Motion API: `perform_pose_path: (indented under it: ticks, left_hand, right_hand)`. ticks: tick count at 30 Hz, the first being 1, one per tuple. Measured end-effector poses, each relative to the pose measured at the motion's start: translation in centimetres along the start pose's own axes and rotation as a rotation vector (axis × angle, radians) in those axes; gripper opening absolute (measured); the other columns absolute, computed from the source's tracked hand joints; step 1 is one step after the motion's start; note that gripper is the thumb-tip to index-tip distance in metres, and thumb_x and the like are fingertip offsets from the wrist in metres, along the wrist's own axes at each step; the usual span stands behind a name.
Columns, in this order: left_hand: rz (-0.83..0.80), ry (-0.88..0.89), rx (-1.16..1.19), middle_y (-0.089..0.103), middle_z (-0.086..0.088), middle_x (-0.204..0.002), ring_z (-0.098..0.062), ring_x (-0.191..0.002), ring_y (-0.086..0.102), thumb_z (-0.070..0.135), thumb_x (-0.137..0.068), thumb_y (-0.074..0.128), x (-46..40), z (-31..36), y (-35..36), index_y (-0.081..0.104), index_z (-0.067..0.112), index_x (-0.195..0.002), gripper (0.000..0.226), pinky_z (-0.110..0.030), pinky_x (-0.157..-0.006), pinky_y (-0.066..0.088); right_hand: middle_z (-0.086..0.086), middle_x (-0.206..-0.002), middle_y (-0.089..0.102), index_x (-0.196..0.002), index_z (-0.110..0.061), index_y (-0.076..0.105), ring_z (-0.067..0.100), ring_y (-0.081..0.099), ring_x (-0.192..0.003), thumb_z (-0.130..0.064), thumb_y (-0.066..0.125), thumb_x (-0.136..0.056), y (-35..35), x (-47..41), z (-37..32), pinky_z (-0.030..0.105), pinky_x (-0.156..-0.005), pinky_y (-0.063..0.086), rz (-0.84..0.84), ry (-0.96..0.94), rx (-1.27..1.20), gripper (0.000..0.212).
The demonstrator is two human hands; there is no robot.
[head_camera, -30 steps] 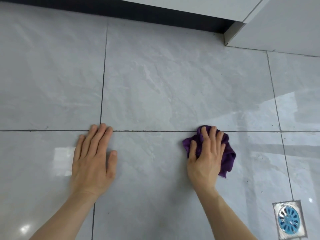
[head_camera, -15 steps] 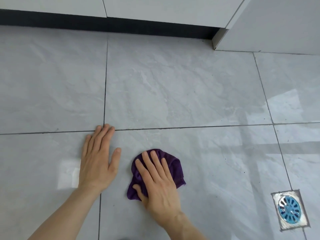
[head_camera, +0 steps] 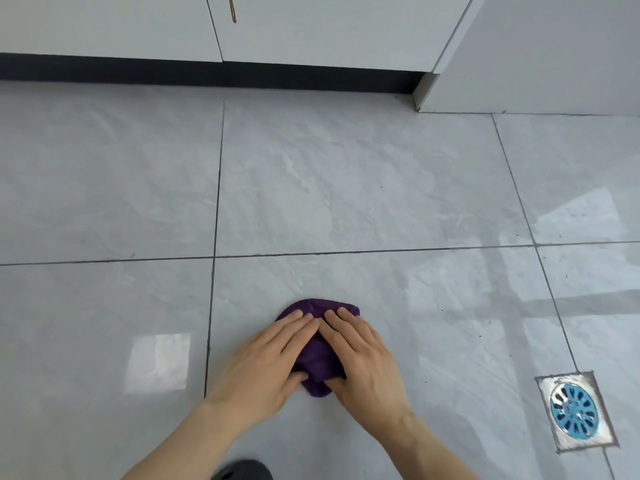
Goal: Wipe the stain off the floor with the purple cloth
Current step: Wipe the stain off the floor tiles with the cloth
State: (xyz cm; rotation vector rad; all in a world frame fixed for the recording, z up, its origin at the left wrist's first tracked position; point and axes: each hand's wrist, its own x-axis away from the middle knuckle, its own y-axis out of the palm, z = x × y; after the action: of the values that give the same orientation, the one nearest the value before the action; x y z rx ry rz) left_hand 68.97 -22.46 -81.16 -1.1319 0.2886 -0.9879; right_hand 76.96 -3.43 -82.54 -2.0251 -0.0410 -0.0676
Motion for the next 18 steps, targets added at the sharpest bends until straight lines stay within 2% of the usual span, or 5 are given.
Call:
perform_pose_path:
  ticks: [5,11,13,16,18]
  left_hand:
    - [0.101,-0.047,-0.065,0.074,0.003,-0.120,-0.016,-0.111,0.071,0.019,-0.048,0.097,0.5,2.0,1.1,0.070,0.015,-0.124,0.081,-0.026,-0.087,0.060]
    - [0.039,-0.157,-0.137,0.067,0.008,-0.078,-0.012,-0.064,0.065,0.012,-0.031,0.093,0.1,3.6,1.3,0.064,0.022,-0.095,0.071,-0.023,-0.042,0.050]
    - [-0.018,-0.186,-0.092,0.065,0.009,-0.075,-0.013,-0.063,0.065,0.016,-0.039,0.092,0.0,4.3,0.6,0.057,0.024,-0.094,0.066,-0.024,-0.045,0.049]
    - [-0.109,-0.227,0.068,0.069,0.003,-0.104,-0.023,-0.093,0.067,0.018,-0.076,0.070,0.1,5.3,-0.6,0.051,0.024,-0.113,0.042,-0.032,-0.070,0.051]
    - [-0.164,-0.246,0.197,0.068,0.002,-0.106,-0.024,-0.095,0.064,0.019,-0.080,0.063,0.1,5.9,-1.7,0.049,0.026,-0.115,0.038,-0.037,-0.075,0.053]
  right_hand:
    - [-0.007,-0.124,0.070,-0.127,-0.019,0.066,0.019,0.063,-0.121,-0.008,0.076,-0.070,-0.1,1.2,-1.1,0.032,-0.102,0.052,-0.002,-0.030,-0.024,0.059]
    - [-0.007,-0.082,0.064,-0.096,-0.021,0.066,0.017,0.058,-0.071,0.002,0.074,-0.053,-0.7,1.7,-2.0,0.023,-0.059,0.047,-0.061,0.007,0.053,0.049]
    - [-0.006,-0.080,0.063,-0.096,-0.022,0.062,0.018,0.057,-0.066,-0.002,0.075,-0.055,-1.4,1.8,-1.7,0.027,-0.053,0.046,-0.180,0.030,0.029,0.047]
    - [0.002,-0.092,0.067,-0.107,-0.017,0.059,0.027,0.059,-0.074,-0.011,0.066,-0.073,-3.9,1.8,-1.2,0.036,-0.061,0.046,-0.370,0.069,-0.032,0.035]
    - [0.003,-0.097,0.068,-0.110,-0.016,0.059,0.028,0.059,-0.076,-0.013,0.062,-0.077,-6.0,1.7,-1.3,0.031,-0.058,0.042,-0.440,0.089,-0.079,0.033]
